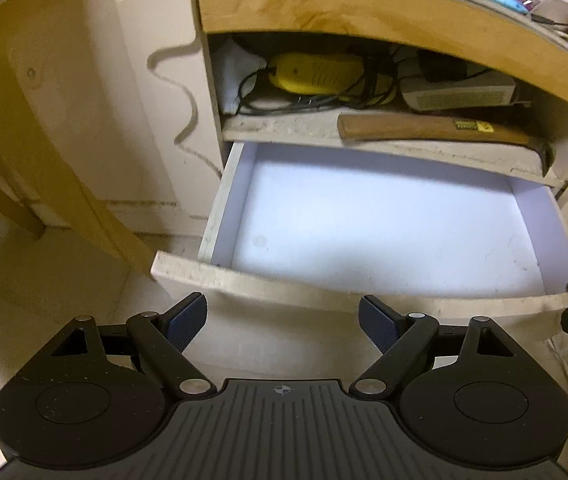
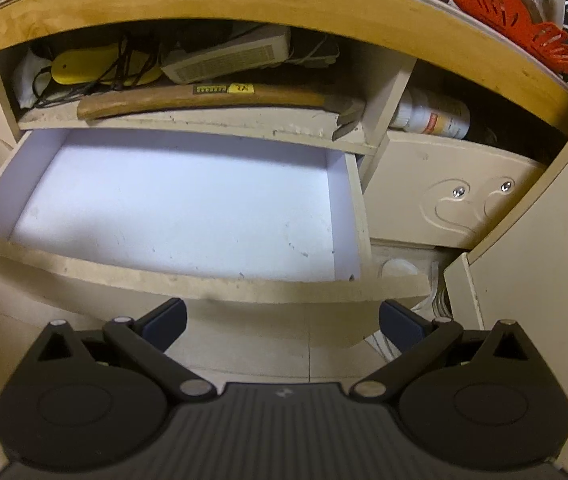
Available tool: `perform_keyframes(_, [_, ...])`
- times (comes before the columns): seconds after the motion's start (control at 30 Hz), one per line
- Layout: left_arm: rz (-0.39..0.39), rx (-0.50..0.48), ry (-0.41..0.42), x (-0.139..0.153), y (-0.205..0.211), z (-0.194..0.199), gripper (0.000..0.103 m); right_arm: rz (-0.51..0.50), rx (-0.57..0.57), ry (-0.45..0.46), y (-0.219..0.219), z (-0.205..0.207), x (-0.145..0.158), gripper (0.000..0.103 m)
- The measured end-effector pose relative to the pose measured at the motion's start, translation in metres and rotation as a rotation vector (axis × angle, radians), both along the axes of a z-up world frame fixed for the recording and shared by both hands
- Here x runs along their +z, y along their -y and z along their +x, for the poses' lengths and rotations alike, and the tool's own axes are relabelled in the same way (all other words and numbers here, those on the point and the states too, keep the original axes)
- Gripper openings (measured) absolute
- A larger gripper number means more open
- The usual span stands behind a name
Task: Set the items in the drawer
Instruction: 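Open the left gripper and back away from the open drawer, then move the left tool up to the white-and-orange egg on the desk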
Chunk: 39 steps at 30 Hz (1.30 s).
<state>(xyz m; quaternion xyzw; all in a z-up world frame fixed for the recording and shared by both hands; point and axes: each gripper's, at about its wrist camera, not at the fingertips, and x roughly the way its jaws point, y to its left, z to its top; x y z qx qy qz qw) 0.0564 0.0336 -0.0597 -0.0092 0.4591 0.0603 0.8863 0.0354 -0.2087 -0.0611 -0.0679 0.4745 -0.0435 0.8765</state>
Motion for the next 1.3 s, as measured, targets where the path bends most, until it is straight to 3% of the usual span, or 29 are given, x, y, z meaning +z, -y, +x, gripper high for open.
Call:
perform_keyframes(0.33, [0.035, -0.021, 0.152, 0.042, 0.005, 0.014, 0.084, 0.016, 0.024, 0.16, -0.002, 0.011, 0.044, 0.103])
perform_keyframes(0.73, [0.008, -0.105, 0.437, 0.104, 0.026, 0.015, 0.084, 0.045, 0.036, 0.409, 0.006, 0.017, 0.108, 0.103])
perform_keyframes(1.07, [0.01, -0.121, 0.537, 0.122, 0.029, 0.012, 0.084, 0.09, 0.078, 0.577, 0.007, 0.008, 0.146, 0.103])
perform_keyframes(1.3, [0.024, -0.143, 0.538, 0.118, 0.032, 0.011, 0.084, 0.128, 0.108, 0.59, 0.005, 0.006, 0.15, 0.103])
